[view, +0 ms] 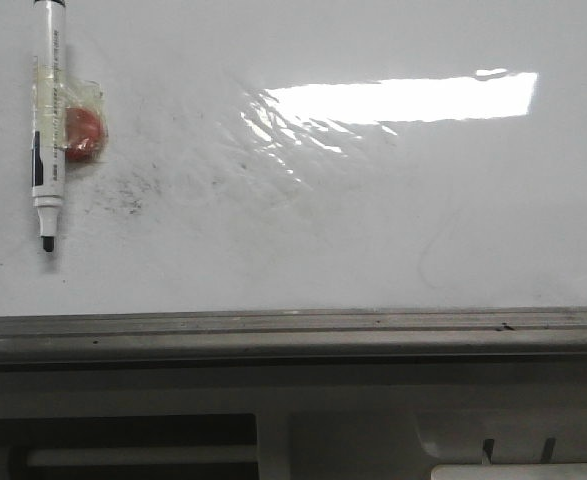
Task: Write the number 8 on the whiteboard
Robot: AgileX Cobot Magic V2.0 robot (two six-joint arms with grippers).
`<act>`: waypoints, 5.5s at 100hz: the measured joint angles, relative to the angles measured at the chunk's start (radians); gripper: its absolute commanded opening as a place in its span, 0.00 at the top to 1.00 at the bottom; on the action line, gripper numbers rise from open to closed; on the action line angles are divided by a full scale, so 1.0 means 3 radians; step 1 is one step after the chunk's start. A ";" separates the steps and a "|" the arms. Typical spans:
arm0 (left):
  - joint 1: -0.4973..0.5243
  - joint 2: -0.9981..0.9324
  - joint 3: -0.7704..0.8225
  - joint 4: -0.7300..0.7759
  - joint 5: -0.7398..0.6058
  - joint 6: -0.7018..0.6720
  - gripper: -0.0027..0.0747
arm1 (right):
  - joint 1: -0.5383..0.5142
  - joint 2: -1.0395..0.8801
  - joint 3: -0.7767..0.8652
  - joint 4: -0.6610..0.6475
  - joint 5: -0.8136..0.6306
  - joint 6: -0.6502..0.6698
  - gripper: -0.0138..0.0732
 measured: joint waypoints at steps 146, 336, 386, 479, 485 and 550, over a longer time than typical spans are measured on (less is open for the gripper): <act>0.0000 0.0000 0.0000 0.0337 -0.0041 0.0000 0.99 | 0.0000 0.0000 0.0000 0.0000 -0.0031 0.0014 0.91; -0.0015 0.0960 -0.0563 -0.0476 -0.1107 0.0007 0.49 | 0.0000 0.0920 -0.0585 0.0320 -0.0260 0.0014 0.91; -0.1683 0.1974 -0.0583 -0.0543 -0.1834 0.0007 0.49 | 0.0000 0.0920 -0.0585 0.0327 -0.0227 0.0014 0.91; -0.2436 0.3576 -0.0939 -0.1150 -0.2660 0.0007 0.69 | 0.0114 0.0954 -0.0585 0.0327 -0.0198 0.0002 0.91; -0.2436 0.3594 -0.0940 -0.1228 -0.2676 0.0007 0.81 | 0.0214 0.0984 -0.0585 0.0327 -0.0176 0.0002 0.91; -0.2520 0.3620 -0.0952 0.0118 -0.2549 0.0050 0.99 | 0.2373 0.2297 -0.1573 0.0369 0.0136 0.0002 0.48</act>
